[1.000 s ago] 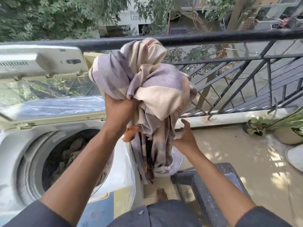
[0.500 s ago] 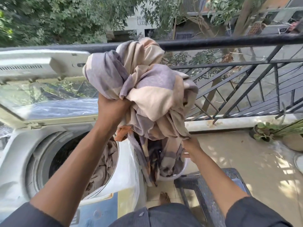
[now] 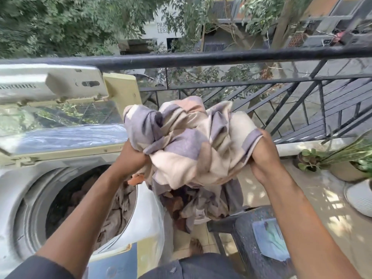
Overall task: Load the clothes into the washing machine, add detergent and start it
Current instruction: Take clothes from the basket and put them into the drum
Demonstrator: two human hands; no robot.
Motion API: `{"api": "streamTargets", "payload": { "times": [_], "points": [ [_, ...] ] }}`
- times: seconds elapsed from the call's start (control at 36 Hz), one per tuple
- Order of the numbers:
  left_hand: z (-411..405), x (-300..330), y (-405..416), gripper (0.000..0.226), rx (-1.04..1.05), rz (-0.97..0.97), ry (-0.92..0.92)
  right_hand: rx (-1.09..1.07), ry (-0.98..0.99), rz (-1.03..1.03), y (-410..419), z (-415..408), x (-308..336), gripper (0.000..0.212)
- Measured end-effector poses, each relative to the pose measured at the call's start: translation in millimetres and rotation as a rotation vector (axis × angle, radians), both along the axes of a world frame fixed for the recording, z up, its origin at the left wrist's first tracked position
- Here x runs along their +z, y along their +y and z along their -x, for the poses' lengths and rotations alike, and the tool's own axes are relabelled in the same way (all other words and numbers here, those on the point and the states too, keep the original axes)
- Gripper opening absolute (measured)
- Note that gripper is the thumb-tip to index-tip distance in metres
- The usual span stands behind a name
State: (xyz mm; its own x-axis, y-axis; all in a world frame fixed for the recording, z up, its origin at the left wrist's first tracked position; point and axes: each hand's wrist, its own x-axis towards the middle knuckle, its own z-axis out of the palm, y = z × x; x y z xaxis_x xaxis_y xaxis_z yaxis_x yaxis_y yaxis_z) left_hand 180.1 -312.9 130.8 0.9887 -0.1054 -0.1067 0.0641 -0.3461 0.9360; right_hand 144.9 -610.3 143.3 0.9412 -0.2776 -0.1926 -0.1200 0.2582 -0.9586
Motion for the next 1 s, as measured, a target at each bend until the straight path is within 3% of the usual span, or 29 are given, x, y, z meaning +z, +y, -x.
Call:
{"api": "streamTargets", "payload": {
  "times": [0.17,0.25,0.28,0.33,0.36,0.42,0.5,0.61,0.67,0.75,0.83,1.0],
  "points": [
    [-2.3,-1.3,9.9,0.044,-0.206,0.001,0.059,0.102,-0.098,-0.025,8.8,-2.7,21.5,0.023],
    [-4.3,0.9,2.5,0.05,-0.288,-0.031,0.063,0.246,-0.095,-0.036,23.3,-4.7,28.3,0.063],
    [-4.4,2.7,-1.6,0.05,-0.32,-0.069,0.054,0.272,-0.106,-0.019,28.5,-5.6,28.4,0.062],
    [-3.5,5.7,-9.0,0.05,-0.389,-0.174,0.016,0.292,-0.128,0.074,35.7,-6.7,31.5,0.029],
    [-2.3,8.4,-13.3,0.051,-0.415,-0.236,-0.012,0.315,-0.14,0.14,38.0,-6.7,34.6,0.023],
    [-2.1,11.3,-18.8,0.056,-0.454,-0.325,-0.076,0.402,-0.168,0.283,41.1,-5.8,39.2,0.025],
    [-1.7,15.2,-21.7,0.045,-0.464,-0.349,-0.117,0.521,-0.154,0.425,45.2,-7.7,43.3,0.031],
    [0.8,16.2,-24.4,0.092,-0.517,-0.399,-0.204,0.628,-0.13,0.51,43.7,-11.7,52.6,0.036],
    [2.9,17.7,-28.7,0.083,-0.527,-0.333,-0.256,0.674,-0.131,0.508,40.8,-15.4,57.7,0.033],
    [5.2,25.2,-38.6,0.034,-0.468,-0.254,-0.267,0.715,-0.135,0.436,37.3,-19.7,58.7,0.024],
    [5.7,30.2,-44.4,0.046,-0.377,-0.2,-0.282,0.714,-0.134,0.382,37.4,-21.8,53.6,0.024],
    [6.6,33.3,-43.8,0.05,-0.275,-0.092,-0.211,0.456,-0.153,0.193,17.6,-25.6,24.4,0.034]
  ]
}}
